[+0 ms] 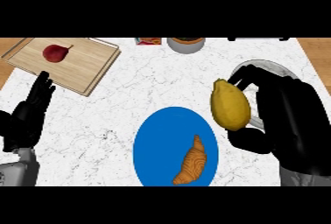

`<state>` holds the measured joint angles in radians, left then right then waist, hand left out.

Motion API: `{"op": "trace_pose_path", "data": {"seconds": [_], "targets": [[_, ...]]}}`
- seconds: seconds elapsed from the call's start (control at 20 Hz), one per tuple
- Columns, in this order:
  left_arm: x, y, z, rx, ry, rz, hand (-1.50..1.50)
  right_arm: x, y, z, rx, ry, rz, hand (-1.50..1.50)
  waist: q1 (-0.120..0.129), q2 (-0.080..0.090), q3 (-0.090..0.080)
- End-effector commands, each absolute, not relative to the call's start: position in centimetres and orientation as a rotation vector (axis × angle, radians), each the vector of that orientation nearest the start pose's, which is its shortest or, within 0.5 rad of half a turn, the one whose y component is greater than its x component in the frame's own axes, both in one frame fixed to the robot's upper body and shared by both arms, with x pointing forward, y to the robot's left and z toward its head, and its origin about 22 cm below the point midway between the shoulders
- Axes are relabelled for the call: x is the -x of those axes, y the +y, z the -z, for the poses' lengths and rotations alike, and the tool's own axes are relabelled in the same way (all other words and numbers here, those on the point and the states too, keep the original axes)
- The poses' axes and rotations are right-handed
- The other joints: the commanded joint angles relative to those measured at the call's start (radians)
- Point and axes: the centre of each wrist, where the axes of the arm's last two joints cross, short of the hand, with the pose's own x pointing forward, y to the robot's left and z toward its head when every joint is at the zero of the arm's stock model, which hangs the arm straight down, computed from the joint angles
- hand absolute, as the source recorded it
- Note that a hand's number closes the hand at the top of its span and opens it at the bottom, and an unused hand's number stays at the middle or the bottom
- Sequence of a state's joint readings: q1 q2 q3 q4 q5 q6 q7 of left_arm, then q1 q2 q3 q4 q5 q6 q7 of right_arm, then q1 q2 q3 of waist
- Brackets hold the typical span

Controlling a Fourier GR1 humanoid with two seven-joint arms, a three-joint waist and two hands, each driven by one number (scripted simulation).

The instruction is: Pick the lemon from the plate and place it in the bowl

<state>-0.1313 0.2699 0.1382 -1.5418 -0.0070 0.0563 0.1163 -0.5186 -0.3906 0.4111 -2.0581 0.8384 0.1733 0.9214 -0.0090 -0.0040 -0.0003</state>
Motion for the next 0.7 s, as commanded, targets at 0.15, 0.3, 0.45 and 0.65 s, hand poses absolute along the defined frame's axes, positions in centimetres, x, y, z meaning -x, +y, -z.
{"op": "trace_pose_path", "data": {"seconds": [0.15, 0.3, 0.45, 0.65], "targets": [[-28.7, 31.6, -6.6, -0.336, -1.561, 0.061, 0.0, -25.6, -18.5, -20.1, 1.034, -1.573, -0.678, 1.5, 0.009, 0.005, 0.001], [-26.1, 29.6, -4.6, -0.331, -1.57, 0.083, 0.0, -28.2, -22.4, -21.4, 0.999, -1.593, -0.636, 1.5, 0.016, 0.005, 0.001], [-28.8, 30.1, -5.7, -0.329, -1.561, 0.063, 0.0, -31.4, -24.2, -17.4, 1.008, -1.574, -0.639, 1.5, 0.015, 0.008, 0.001], [-27.8, 31.2, -6.1, -0.306, -1.58, 0.079, 0.0, -34.4, -27.7, -16.4, 0.988, -1.57, -0.626, 1.5, 0.024, 0.008, 0.001]]}}
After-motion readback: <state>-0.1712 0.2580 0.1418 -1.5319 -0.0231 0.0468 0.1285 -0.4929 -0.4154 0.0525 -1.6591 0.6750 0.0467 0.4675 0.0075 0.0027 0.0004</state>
